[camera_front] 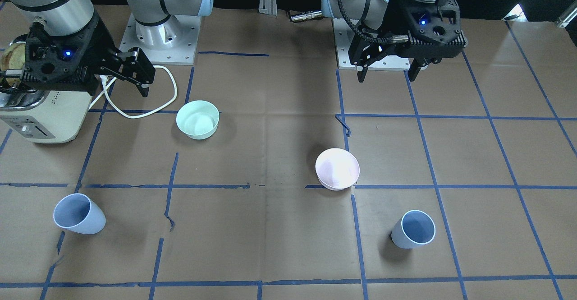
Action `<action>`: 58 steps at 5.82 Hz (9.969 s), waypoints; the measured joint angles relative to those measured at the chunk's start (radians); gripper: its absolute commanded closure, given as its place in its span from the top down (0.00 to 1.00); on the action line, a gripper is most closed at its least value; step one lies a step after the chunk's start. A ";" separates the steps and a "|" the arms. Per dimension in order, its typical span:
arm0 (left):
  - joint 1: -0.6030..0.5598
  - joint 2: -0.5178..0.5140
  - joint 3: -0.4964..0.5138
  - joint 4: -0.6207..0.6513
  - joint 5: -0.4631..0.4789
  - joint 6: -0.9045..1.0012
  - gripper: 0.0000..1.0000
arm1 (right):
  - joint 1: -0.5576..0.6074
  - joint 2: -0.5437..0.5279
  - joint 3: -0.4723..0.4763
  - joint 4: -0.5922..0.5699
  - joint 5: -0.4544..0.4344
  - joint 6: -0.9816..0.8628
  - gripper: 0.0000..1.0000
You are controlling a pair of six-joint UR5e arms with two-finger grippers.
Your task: Stack blue cups with both arms
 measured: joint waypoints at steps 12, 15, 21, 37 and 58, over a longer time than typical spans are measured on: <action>0.190 -0.244 0.005 0.244 0.000 0.175 0.97 | -0.298 0.217 -0.003 -0.394 -0.036 -0.499 1.00; 0.192 -0.392 0.002 0.397 0.000 0.182 0.97 | -0.305 0.375 0.019 -0.497 0.014 -0.458 1.00; 0.163 -0.560 -0.004 0.506 -0.006 0.188 0.00 | -0.305 0.397 0.153 -0.601 0.012 -0.429 0.07; -0.286 -0.523 0.183 0.465 -0.007 -0.223 0.99 | -0.241 0.182 -0.214 0.066 0.017 -0.141 0.10; 0.052 0.022 -0.051 0.064 -0.050 0.030 0.99 | 0.289 0.605 -0.337 -0.392 0.039 0.466 1.00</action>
